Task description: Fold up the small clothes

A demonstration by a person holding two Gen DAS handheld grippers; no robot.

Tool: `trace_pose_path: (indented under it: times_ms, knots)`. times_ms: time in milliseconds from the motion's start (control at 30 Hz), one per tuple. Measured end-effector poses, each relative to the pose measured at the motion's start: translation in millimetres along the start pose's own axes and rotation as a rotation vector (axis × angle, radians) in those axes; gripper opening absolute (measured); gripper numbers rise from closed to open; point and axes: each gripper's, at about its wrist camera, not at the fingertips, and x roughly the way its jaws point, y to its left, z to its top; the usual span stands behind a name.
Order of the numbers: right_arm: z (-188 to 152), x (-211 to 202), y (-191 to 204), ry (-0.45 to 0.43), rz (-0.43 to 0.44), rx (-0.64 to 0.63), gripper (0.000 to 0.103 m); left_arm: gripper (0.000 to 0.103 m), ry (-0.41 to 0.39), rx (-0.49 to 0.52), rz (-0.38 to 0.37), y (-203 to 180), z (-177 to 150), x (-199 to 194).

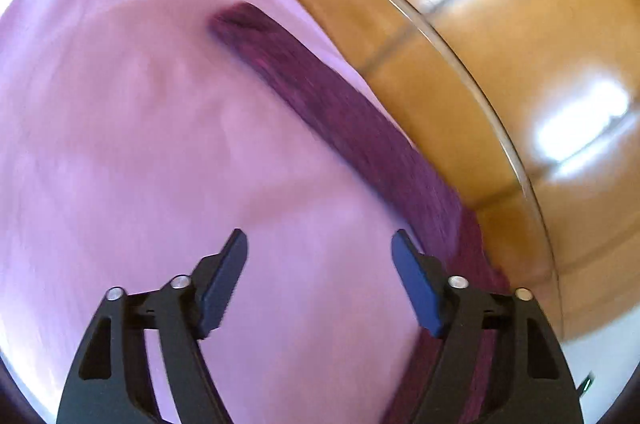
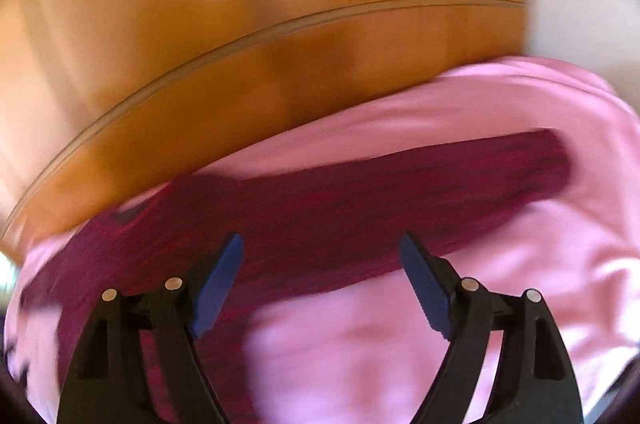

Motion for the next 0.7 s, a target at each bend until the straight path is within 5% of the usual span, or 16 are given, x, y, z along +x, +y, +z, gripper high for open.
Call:
trace_pose_path:
  times_ms: [233, 500, 533, 600, 700]
  knots:
    - [-56.3, 49.9, 127.1, 0.104, 0.099, -0.290, 0.080, 0.063, -0.022, -0.127, 0.041, 17.2, 73.9, 54.2]
    - [-75.2, 79.9, 139.7, 0.126, 0.079, -0.325, 0.088, 0.063, -0.061, -0.211, 0.116, 22.7, 126.1, 104.2]
    - [-74.6, 80.0, 135.9, 0.130, 0.083, -0.318, 0.090, 0.060, -0.060, -0.207, 0.113, 22.3, 130.4, 108.5]
    - [-75.6, 83.0, 136.2, 0.131, 0.083, -0.323, 0.093, 0.017, -0.038, -0.185, 0.124, 21.3, 137.2, 118.0]
    - [-76.9, 87.5, 141.0, 0.129, 0.074, -0.342, 0.098, 0.010, -0.072, -0.158, 0.145, 24.0, 140.3, 110.7]
